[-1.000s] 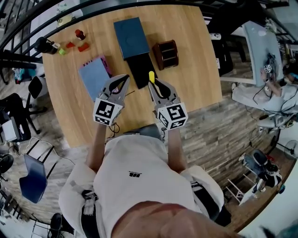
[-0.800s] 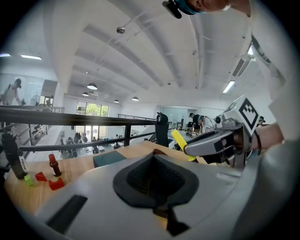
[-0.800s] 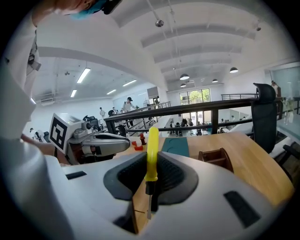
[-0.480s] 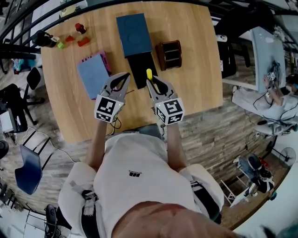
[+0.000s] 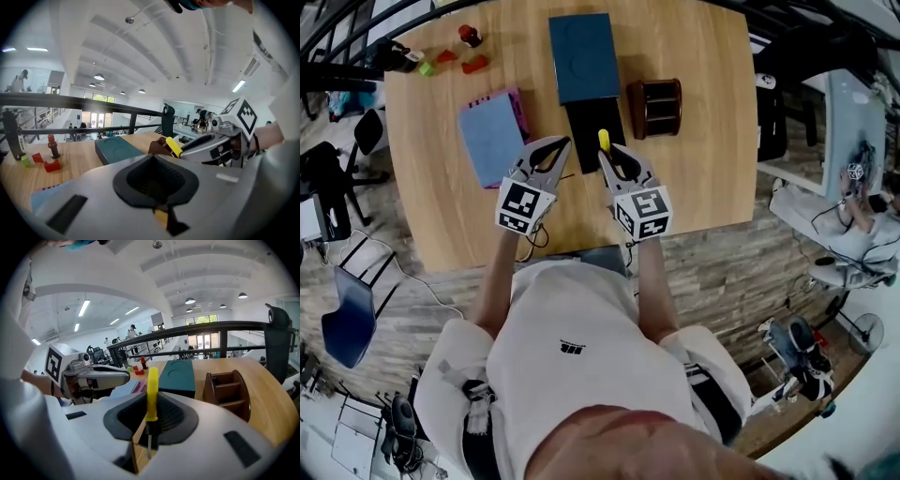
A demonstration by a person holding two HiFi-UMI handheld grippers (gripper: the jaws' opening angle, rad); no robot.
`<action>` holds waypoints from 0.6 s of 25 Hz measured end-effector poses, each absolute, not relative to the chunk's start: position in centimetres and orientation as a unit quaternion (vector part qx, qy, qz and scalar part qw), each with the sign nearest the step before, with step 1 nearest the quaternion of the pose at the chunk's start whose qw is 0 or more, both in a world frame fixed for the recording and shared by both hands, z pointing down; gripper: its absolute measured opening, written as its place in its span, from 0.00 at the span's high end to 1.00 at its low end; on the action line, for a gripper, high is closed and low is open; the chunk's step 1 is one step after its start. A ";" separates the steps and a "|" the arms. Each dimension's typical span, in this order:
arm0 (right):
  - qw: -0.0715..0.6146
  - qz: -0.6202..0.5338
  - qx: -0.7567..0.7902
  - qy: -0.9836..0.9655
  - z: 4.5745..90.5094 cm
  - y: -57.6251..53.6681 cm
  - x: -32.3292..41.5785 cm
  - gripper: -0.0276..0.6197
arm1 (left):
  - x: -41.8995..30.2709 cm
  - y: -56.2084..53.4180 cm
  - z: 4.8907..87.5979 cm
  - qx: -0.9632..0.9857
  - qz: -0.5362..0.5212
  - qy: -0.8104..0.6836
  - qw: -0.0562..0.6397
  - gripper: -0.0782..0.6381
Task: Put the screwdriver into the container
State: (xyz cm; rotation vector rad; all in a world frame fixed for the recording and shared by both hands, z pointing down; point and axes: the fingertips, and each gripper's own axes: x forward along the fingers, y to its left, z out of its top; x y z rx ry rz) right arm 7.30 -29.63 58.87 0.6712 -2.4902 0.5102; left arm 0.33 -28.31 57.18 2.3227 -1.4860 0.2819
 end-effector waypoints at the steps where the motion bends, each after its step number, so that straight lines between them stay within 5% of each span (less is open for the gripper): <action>1: 0.258 0.189 0.245 -0.915 59.3 -29.7 7.2 0.86 | 0.3 -28.4 57.5 0.823 0.100 -0.527 0.187 0.89; 15: 0.324 0.200 0.214 -0.899 65.0 -31.3 5.4 0.86 | -0.6 -29.5 62.1 0.810 0.111 -0.528 0.231 0.89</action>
